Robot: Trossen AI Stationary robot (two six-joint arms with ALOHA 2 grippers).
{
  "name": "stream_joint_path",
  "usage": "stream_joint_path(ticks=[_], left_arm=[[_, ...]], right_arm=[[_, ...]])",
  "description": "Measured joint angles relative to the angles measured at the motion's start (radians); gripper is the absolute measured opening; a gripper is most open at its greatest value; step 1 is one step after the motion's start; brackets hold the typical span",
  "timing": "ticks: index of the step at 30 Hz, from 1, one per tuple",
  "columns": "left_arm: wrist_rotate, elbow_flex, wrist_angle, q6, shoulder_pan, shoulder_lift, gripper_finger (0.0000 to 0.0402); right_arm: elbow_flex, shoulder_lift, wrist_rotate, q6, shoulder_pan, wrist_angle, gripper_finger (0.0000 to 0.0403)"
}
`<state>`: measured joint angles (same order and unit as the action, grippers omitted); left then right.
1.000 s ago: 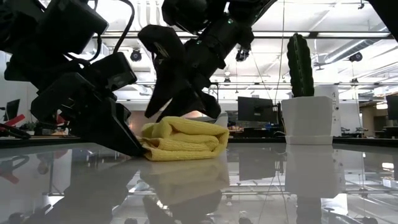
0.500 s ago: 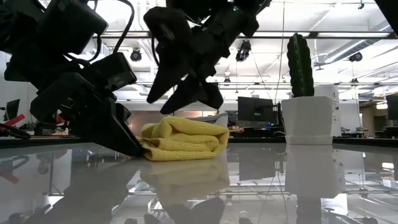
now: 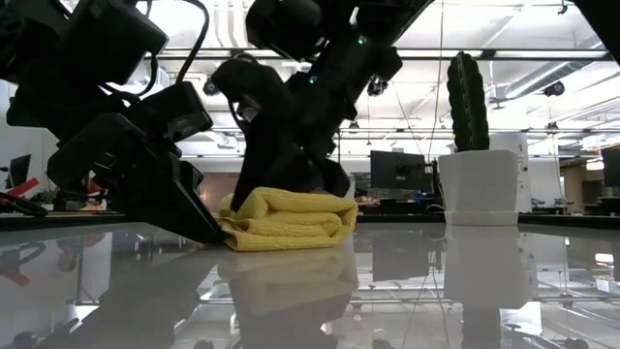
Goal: Fold microfiber towels
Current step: Fold the yellow cloth
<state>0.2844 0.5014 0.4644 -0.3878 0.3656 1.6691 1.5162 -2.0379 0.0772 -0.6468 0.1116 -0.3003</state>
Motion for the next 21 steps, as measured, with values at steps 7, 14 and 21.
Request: stream_joint_path(ticks=[7, 14, 21], left_arm=[[0.000, 0.000, 0.000, 0.000, 0.000, 0.000, 0.0113], [0.000, 0.000, 0.000, 0.000, 0.000, 0.000, 0.0113], [0.000, 0.000, 0.000, 0.000, 0.000, 0.000, 0.0113]], right_arm=[[0.000, -0.003, -0.001, 0.000, 0.000, 0.011, 0.0108], [0.000, -0.004, -0.002, -0.007, 0.004, 0.030, 0.0070], [0.000, -0.004, -0.001, 0.011, 0.007, 0.069, 0.0011]])
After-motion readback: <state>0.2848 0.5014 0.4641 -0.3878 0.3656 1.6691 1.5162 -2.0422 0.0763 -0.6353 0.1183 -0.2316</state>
